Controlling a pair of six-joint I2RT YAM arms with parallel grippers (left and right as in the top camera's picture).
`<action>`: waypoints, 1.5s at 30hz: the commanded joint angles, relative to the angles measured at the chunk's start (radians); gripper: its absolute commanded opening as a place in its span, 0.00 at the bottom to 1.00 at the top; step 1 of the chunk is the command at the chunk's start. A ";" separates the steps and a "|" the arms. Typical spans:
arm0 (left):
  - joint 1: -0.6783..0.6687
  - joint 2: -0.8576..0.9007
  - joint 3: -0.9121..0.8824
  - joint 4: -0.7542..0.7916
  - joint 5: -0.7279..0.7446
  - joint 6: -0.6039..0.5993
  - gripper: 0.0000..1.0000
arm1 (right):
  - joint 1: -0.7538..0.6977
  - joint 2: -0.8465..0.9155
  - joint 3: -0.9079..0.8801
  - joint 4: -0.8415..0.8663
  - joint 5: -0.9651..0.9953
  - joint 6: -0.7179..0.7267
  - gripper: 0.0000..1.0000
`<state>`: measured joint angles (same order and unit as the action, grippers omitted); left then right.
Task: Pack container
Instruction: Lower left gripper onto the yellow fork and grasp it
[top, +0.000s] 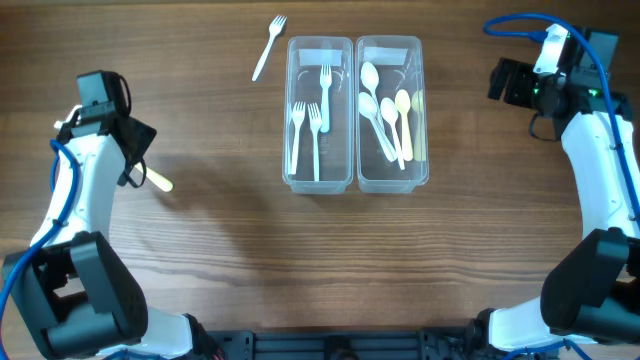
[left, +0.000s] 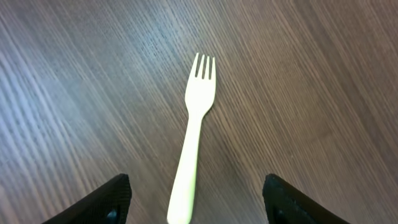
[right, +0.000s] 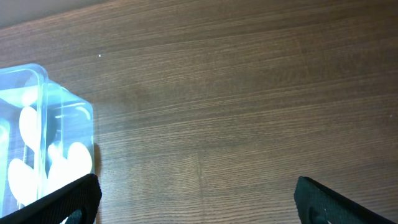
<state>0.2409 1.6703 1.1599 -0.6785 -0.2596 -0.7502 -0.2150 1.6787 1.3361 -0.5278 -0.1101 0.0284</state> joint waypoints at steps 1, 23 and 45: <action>0.010 0.026 -0.059 0.064 0.028 -0.021 0.71 | 0.004 -0.013 0.013 0.003 0.006 -0.010 1.00; 0.018 0.240 -0.089 0.201 0.043 -0.013 0.73 | 0.004 -0.013 0.013 0.003 0.006 -0.010 1.00; 0.114 0.299 -0.089 0.249 0.126 0.069 0.04 | 0.004 -0.013 0.013 0.003 0.006 -0.010 1.00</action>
<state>0.3511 1.9064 1.0985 -0.4164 -0.1925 -0.6949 -0.2150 1.6787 1.3361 -0.5282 -0.1101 0.0284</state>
